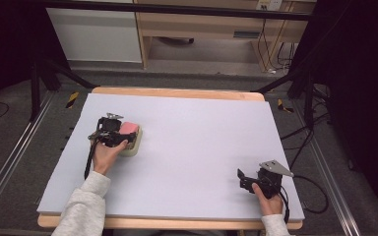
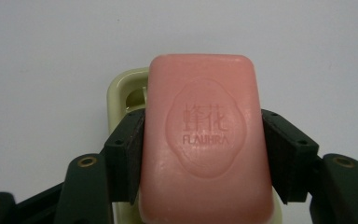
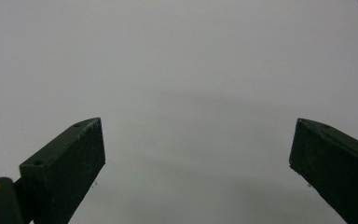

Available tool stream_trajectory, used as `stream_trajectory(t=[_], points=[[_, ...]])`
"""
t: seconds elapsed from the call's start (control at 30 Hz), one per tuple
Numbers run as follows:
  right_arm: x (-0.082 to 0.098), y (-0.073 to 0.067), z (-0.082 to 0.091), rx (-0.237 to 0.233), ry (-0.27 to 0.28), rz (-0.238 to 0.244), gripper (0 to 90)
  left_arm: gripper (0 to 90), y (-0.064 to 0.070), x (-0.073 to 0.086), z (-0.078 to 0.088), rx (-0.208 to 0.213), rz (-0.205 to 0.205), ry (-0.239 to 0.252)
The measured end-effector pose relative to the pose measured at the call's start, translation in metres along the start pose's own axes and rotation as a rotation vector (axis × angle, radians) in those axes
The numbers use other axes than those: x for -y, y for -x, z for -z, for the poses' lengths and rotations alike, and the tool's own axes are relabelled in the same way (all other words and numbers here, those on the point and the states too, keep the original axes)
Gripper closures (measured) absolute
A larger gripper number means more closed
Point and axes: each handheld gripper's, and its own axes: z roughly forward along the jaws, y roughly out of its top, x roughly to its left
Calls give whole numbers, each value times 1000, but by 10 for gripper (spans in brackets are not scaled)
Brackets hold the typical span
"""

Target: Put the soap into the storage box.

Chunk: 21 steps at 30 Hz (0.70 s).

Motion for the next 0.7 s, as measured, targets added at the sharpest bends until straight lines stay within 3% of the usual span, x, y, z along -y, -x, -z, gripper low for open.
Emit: stream_trajectory(t=[0.7], points=[[0, 0, 0, 1, 1, 2, 37, 375, -2, 6, -8, -15, 5, -30]])
